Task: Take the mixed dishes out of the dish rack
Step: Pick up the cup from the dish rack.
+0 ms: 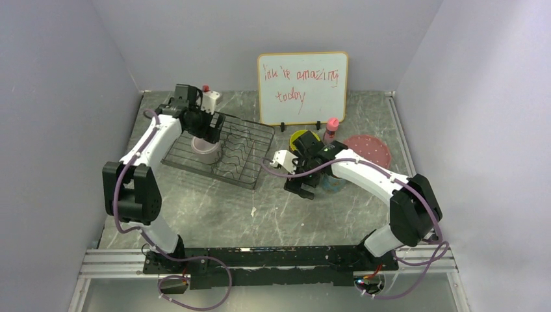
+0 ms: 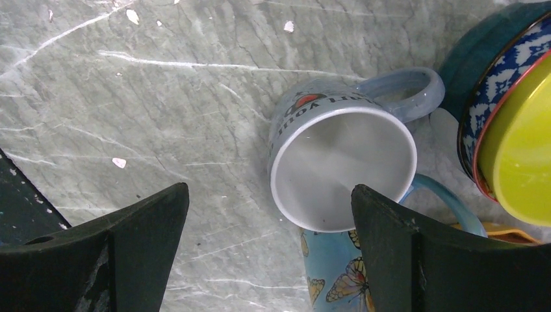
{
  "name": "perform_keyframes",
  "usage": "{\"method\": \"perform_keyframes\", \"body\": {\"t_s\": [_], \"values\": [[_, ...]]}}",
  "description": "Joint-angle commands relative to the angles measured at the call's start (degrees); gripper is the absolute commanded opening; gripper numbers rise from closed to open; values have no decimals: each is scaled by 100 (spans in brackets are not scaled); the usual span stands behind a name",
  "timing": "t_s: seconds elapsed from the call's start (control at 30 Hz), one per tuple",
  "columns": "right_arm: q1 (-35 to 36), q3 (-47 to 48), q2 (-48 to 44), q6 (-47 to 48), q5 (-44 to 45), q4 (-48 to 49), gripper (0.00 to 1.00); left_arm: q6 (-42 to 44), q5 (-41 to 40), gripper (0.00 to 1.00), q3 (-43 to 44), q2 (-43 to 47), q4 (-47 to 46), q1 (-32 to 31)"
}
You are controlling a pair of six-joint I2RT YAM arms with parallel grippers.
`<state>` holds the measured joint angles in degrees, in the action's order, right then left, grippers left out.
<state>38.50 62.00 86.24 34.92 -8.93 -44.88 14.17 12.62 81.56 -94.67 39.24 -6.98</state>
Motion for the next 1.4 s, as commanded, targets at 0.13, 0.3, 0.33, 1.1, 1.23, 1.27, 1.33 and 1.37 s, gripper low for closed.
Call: {"method": "perform_keyframes", "body": {"t_s": [0.13,0.3,0.33,1.1,1.23,1.27,1.33,1.37], "values": [[-122,-7,-278,6,-11,125,99,497,-1388,94,33,-357,-430,-592],[-165,-105,-342,15,-39,179,99,687,-1878,94,-142,-400,-416,-710],[-173,-123,-356,12,-45,182,99,719,-1953,94,-161,-402,-365,-708],[-211,-437,-475,15,-188,383,99,1786,-1923,94,154,-100,790,179],[-211,-501,-495,20,-190,412,99,1920,-1597,94,334,-140,1157,240],[-211,-523,-507,16,-191,434,99,1921,-1487,94,412,-166,1271,249],[-211,-546,-512,10,-197,455,99,1822,-1176,94,637,-248,1490,250],[-211,-548,-511,13,-198,457,99,1680,-961,94,779,-298,1561,250]]}}
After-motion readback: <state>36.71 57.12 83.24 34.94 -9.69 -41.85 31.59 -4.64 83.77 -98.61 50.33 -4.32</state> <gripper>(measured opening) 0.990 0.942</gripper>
